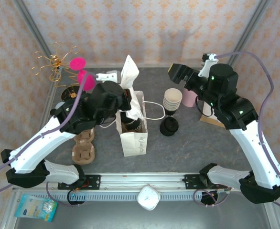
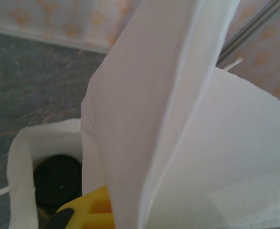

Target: Pack the takeout coffee

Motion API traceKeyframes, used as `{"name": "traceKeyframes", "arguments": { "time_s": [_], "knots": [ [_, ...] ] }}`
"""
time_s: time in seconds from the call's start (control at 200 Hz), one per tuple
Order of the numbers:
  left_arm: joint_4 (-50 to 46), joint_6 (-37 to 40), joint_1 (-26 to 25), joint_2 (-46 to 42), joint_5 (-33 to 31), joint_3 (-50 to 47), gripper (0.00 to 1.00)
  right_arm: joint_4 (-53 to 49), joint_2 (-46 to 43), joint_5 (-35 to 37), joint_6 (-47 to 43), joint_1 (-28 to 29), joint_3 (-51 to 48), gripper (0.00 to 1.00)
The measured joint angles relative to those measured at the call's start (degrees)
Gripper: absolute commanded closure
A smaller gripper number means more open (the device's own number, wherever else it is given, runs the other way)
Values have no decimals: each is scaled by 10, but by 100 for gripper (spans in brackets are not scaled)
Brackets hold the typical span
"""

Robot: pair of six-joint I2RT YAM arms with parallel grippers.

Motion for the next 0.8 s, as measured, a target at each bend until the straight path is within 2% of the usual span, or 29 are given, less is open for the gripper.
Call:
{"name": "traceKeyframes", "arguments": {
  "time_s": [0.185,0.435,0.48,0.631,0.721,0.801],
  "knots": [
    [-48,-17,0,44,0,3,100,0,-2,8,-9,0,-57,0],
    [-96,-23,0,75,1,1,96,7,-6,8,-17,0,-67,0],
    [-96,-23,0,76,2,-2,92,9,-8,8,-19,0,-67,0],
    [-97,-31,0,75,9,-22,63,13,-13,13,-23,0,-67,0],
    [-95,-28,0,74,20,-28,51,13,-14,17,-27,0,-67,0],
    [-95,-27,1,73,28,-28,50,13,-14,19,-29,0,-67,0]
  ]
}}
